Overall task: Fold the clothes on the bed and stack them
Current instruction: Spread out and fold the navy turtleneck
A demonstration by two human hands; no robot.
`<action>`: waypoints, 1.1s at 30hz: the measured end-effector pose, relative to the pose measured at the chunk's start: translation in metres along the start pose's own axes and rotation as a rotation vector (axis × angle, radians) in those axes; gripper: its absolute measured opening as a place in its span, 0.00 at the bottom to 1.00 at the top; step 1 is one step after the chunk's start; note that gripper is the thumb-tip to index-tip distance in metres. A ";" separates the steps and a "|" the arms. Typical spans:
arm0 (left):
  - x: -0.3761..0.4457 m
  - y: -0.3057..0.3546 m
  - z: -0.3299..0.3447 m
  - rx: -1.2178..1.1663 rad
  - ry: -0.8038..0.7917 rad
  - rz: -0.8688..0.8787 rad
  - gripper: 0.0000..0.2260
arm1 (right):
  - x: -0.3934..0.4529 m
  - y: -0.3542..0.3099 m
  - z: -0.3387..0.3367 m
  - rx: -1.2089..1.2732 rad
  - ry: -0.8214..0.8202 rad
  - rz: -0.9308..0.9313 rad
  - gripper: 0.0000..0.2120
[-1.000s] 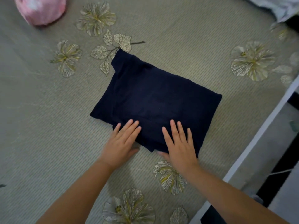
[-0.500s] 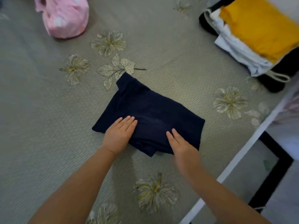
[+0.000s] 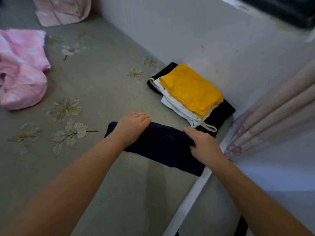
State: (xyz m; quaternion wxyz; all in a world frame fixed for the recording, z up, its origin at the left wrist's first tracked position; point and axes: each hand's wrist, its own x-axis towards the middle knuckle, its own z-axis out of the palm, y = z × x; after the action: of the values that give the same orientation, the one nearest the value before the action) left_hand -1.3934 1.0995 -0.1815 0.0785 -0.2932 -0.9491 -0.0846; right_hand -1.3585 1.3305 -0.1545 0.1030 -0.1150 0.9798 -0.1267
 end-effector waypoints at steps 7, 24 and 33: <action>0.202 -0.001 0.006 0.003 0.106 0.120 0.11 | 0.109 0.118 -0.089 0.055 0.225 0.017 0.27; 0.308 -0.028 0.218 0.017 -0.639 -0.611 0.30 | 0.233 0.240 0.072 -0.174 -0.111 0.008 0.31; 0.297 -0.034 0.206 0.063 -0.551 -0.494 0.24 | 0.241 0.268 0.097 -0.162 -0.122 -0.006 0.28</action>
State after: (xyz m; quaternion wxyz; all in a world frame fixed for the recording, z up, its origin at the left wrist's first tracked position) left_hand -1.6757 1.2760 -0.3268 -0.1935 -0.0645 -0.9789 0.0105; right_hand -1.6188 1.5000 -0.3604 0.1525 -0.1333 0.9784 -0.0401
